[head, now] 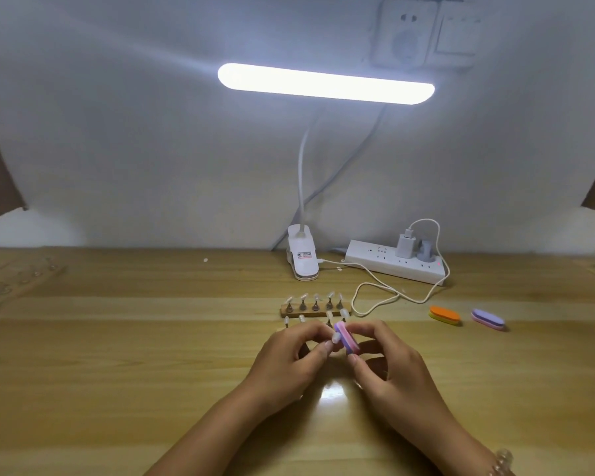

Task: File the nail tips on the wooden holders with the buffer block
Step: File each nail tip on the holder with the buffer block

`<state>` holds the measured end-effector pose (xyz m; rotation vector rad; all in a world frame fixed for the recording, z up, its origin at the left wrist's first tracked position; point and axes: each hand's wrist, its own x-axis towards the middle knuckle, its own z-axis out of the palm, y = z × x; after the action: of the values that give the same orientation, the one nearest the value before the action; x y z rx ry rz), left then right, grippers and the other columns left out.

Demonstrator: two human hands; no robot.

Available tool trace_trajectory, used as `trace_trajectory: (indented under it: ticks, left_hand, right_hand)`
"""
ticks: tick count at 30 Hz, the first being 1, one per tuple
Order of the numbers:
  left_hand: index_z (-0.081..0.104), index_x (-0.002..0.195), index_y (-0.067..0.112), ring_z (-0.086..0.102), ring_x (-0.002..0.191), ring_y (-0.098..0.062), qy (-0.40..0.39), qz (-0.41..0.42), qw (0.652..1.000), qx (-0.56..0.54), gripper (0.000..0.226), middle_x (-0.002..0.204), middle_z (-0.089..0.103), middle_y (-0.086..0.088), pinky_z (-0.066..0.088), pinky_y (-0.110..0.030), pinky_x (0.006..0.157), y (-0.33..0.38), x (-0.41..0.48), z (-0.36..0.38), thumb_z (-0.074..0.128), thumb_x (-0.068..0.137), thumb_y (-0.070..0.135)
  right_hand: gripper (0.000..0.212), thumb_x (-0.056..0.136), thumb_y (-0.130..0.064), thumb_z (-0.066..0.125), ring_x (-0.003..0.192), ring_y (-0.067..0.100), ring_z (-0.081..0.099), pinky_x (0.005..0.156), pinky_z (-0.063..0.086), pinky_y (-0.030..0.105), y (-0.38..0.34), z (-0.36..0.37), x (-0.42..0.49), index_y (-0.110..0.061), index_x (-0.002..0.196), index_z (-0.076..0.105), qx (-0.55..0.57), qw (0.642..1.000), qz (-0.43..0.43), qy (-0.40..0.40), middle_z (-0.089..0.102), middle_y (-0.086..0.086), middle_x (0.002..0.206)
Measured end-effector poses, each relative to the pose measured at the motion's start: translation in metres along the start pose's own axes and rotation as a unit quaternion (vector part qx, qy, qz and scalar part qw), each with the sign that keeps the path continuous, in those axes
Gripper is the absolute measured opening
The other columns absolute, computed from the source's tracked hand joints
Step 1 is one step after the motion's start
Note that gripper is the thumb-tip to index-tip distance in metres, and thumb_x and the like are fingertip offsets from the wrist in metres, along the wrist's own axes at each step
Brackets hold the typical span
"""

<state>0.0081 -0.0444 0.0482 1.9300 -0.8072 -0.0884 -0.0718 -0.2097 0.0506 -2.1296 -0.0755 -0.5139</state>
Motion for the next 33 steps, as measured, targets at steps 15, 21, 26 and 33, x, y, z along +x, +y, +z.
trace_trajectory:
  ticks: [15, 21, 26, 33]
  left_hand:
    - [0.069, 0.097, 0.029, 0.049, 0.067, -0.010, -0.008, -0.028, 1.000, -0.012, 0.017, 0.078, 0.061, 0.021, 0.044, -0.037, 0.065, 0.0014, -0.0013, -0.0005, 0.052, 0.097, 0.023]
    - [0.059, 0.088, 0.038, 0.057, 0.093, -0.011, -0.035, -0.014, 0.997, 0.071, 0.016, 0.096, 0.063, 0.012, 0.049, -0.039, 0.084, 0.0069, -0.0020, -0.0029, 0.043, 0.087, 0.037]
    - [0.061, 0.095, 0.035, 0.054, 0.089, -0.008, -0.043, 0.004, 0.992, 0.120, 0.018, 0.094, 0.059, 0.015, 0.045, -0.032, 0.079, 0.0034, -0.0007, -0.0019, 0.051, 0.098, 0.020]
    - [0.065, 0.101, 0.031, 0.052, 0.088, -0.006, -0.048, 0.009, 0.991, 0.127, 0.023, 0.093, 0.058, 0.017, 0.045, -0.034, 0.081, 0.0014, -0.0001, -0.0019, 0.044, 0.092, 0.034]
  right_hand:
    - [0.038, 0.075, -0.021, 0.077, 0.079, 0.012, 0.056, 0.066, 0.052, 0.027, 0.0027, -0.0012, -0.0018, -0.033, 0.105, 0.056, -0.080, 0.995, -0.050, 0.027, 0.055, -0.019, 0.099]
    - [0.035, 0.074, -0.034, 0.080, 0.081, 0.008, 0.053, 0.067, 0.049, 0.026, -0.0001, -0.0003, -0.0006, -0.031, 0.096, 0.053, -0.132, 0.987, -0.080, 0.048, 0.055, -0.018, 0.092]
    - [0.032, 0.073, -0.043, 0.073, 0.079, 0.001, 0.049, 0.064, 0.044, 0.019, -0.0021, 0.0017, -0.0057, -0.030, 0.094, 0.053, -0.176, 0.978, -0.116, 0.002, 0.051, -0.018, 0.091]
    - [0.032, 0.074, -0.032, 0.080, 0.076, 0.003, 0.050, 0.062, 0.038, 0.014, 0.0008, -0.0020, -0.0028, -0.027, 0.092, 0.054, -0.155, 0.984, -0.078, 0.028, 0.051, -0.018, 0.089]
